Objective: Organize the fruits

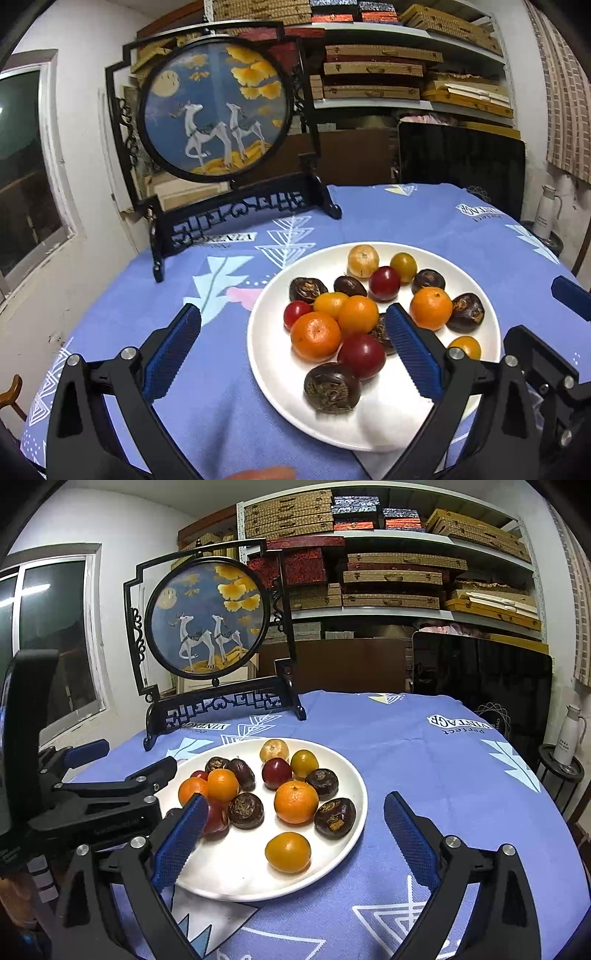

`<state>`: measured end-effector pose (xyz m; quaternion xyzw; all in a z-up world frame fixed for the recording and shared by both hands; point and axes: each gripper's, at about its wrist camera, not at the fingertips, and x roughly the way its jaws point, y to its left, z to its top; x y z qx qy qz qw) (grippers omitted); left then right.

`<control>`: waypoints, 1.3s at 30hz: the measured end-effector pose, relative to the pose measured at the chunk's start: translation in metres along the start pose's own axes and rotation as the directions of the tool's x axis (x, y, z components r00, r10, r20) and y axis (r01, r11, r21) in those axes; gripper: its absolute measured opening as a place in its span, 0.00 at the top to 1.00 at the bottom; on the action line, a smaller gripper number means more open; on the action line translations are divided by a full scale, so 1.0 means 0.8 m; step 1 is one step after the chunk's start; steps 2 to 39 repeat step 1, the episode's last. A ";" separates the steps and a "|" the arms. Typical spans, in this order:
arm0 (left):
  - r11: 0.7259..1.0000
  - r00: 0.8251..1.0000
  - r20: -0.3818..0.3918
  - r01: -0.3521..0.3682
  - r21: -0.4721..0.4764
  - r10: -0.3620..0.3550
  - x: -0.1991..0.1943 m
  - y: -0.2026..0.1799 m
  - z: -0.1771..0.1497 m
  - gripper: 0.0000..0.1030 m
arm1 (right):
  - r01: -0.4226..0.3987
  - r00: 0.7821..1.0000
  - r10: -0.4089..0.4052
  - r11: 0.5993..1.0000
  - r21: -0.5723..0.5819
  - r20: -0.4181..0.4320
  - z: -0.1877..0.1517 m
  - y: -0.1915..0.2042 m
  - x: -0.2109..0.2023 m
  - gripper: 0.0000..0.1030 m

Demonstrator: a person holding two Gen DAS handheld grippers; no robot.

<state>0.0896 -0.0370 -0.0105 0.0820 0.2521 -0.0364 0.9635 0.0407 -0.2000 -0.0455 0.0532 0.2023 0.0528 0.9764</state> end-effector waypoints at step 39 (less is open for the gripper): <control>1.000 1.000 -0.003 0.003 -0.007 -0.003 0.001 0.001 0.000 0.05 | -0.002 1.000 0.002 1.000 -0.002 0.002 0.000 0.001 0.000 0.06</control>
